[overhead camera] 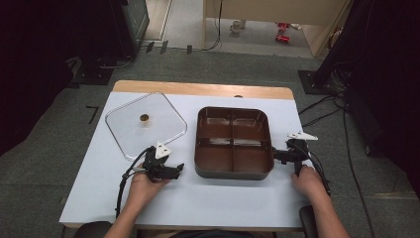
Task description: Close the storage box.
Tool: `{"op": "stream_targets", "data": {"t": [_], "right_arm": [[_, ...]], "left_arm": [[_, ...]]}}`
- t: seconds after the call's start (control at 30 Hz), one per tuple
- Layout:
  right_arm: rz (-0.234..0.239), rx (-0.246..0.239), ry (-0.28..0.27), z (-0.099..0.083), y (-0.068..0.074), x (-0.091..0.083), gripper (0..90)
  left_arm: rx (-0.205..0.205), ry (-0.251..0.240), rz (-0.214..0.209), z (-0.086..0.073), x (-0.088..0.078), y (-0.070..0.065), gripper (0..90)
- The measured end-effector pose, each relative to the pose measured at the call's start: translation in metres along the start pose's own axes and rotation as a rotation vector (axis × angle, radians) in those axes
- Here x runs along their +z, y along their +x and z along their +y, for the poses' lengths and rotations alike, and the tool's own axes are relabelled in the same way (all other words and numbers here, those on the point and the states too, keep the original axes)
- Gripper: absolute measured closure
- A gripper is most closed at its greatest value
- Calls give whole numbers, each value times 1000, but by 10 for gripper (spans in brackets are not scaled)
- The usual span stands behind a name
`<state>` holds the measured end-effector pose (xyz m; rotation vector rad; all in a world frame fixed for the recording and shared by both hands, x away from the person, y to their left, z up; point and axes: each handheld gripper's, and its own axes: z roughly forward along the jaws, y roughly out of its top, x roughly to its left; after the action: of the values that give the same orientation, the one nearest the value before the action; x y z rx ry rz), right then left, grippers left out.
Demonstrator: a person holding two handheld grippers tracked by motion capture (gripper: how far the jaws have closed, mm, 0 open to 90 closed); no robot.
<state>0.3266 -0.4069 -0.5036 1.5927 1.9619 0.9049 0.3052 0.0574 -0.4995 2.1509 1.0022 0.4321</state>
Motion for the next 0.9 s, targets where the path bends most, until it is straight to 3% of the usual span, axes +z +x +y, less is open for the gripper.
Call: {"op": "stream_targets", "data": {"t": [0.13, 0.23, 0.6, 0.8, 0.9], "right_arm": [[-1, -1, 0, 0, 0, 0, 144], [-1, -1, 0, 0, 0, 0, 144], [-1, -1, 0, 0, 0, 0, 143], [-1, -1, 0, 0, 0, 0, 144], [-1, -1, 0, 0, 0, 0, 144]], "left_arm": [[-3, 8, 1, 1, 0, 0, 132], [-8, 69, 13, 9, 0, -2, 143], [4, 98, -11, 12, -3, 1, 215], [42, 143, -46, 19, -6, 1, 256], [8, 129, -75, 22, -9, 3, 262]]}}
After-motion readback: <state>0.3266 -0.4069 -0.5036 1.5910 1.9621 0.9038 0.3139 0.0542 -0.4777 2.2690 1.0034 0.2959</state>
